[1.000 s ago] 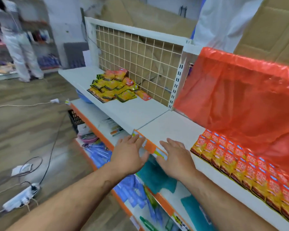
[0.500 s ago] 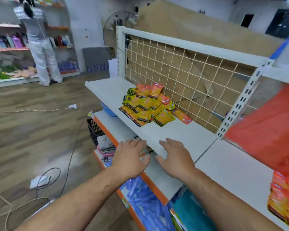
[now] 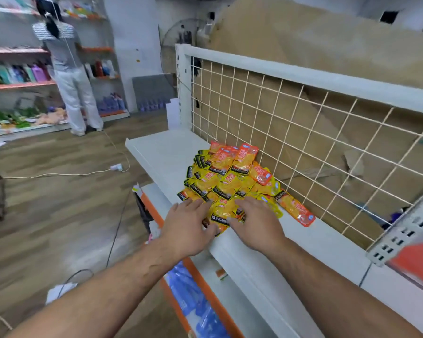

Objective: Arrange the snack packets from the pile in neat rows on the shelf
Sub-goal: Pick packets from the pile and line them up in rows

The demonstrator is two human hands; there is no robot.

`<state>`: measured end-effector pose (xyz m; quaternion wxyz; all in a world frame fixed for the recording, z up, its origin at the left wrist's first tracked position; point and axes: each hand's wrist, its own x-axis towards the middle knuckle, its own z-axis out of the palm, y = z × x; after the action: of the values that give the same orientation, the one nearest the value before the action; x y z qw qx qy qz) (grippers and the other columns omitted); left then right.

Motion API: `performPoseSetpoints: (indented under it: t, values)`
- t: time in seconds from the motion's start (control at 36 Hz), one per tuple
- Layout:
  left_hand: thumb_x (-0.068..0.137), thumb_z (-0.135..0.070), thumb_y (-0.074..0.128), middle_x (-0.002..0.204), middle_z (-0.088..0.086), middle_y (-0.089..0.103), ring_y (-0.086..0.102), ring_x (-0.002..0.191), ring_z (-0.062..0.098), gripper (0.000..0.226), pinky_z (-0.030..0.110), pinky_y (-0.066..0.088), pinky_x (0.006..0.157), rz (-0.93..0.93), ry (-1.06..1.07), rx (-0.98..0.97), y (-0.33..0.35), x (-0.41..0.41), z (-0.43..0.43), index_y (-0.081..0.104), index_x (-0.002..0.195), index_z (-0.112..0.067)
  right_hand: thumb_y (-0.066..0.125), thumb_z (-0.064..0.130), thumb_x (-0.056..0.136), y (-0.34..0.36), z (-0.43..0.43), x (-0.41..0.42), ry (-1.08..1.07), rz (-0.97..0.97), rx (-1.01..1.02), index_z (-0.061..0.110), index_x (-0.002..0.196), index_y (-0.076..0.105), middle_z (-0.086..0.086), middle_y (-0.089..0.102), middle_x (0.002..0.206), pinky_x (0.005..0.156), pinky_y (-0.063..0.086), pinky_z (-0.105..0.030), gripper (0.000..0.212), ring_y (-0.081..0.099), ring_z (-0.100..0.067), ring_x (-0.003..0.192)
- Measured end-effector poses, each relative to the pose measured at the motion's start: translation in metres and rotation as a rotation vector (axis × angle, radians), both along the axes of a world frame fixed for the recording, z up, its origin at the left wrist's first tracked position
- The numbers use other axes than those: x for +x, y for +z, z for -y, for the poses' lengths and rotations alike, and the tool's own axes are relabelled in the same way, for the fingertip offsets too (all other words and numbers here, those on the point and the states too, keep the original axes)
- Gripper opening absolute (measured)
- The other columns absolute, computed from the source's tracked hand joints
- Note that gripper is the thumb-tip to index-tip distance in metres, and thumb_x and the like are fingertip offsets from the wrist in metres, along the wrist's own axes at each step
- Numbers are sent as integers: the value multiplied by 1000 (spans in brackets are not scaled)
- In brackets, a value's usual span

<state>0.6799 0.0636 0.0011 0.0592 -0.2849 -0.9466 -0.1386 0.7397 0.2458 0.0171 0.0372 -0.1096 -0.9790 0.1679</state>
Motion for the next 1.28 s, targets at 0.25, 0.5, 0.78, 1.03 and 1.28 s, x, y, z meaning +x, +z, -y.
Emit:
performPoseSetpoints:
  t: [0.25,0.5,0.78,1.03,1.28]
  values:
    - [85,-49,45,115,5,69,60,110,29,54,37,49,93,-13,-22,75,13,-79,-34,64,124,-17,58,46,92,6,-25,-68,-96,-71,-9,22,140,53,1,51,144,108,35,-33,55,42,-24,133]
    - [92,-50,52,112,5,63,53,113,26,43,36,48,89,50,-83,84,15,-173,-72,63,116,-17,57,48,90,5,-43,-135,-313,-101,-21,21,125,62,-3,63,124,95,47,-36,45,55,-25,119]
    - [80,-65,63,113,8,58,52,112,26,64,36,47,81,86,-196,-24,18,-245,-105,55,117,-13,70,54,81,11,-50,-197,-666,-75,-89,18,118,44,-6,65,116,78,46,-36,58,63,-31,108]
    - [73,-51,76,96,3,62,62,90,24,52,29,40,65,247,-275,111,21,-274,-121,51,101,-14,74,34,80,6,-53,-213,-751,-117,-71,17,117,47,-7,63,115,75,48,-37,49,63,-33,104]
    - [86,-24,61,77,1,60,61,85,27,13,31,38,65,415,-277,361,28,-290,-131,55,83,-14,75,25,85,14,-61,-198,-822,-268,-409,22,77,57,9,59,69,62,39,-30,20,55,-15,66]
